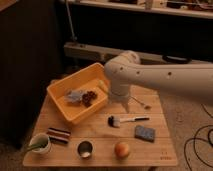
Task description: Place sponge in metal cup
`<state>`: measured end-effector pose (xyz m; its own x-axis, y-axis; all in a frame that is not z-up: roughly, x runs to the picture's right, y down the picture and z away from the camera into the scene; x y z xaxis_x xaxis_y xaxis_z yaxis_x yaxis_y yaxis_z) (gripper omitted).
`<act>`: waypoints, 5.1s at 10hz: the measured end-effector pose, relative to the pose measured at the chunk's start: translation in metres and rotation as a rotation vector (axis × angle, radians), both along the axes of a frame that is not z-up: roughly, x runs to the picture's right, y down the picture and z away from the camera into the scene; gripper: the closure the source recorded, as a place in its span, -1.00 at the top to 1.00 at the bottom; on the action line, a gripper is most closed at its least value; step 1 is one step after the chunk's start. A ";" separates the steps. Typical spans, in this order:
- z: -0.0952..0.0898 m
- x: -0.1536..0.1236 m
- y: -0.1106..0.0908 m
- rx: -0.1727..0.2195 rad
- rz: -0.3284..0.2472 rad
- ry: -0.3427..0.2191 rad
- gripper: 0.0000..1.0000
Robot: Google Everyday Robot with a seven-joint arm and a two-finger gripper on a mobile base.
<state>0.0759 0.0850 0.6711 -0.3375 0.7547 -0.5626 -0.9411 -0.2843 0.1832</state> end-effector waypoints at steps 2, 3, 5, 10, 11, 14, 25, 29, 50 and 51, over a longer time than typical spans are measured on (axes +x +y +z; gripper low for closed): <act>0.001 0.037 0.010 0.006 0.161 0.090 0.30; 0.007 0.060 0.017 0.016 0.254 0.145 0.30; 0.022 0.078 0.029 0.017 0.335 0.201 0.30; 0.033 0.089 0.035 0.013 0.359 0.229 0.30; 0.032 0.089 0.034 0.012 0.363 0.232 0.30; 0.039 0.100 0.042 -0.045 0.531 0.290 0.30; 0.068 0.150 0.086 -0.113 0.630 0.387 0.30; 0.058 0.135 0.081 -0.099 0.495 0.188 0.30; -0.001 0.129 0.095 0.180 -0.452 -0.824 0.30; 0.001 0.137 0.103 0.238 -0.513 -0.856 0.30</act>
<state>0.2128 0.1879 0.6722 0.5017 0.8184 -0.2802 -0.7483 0.2481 -0.6152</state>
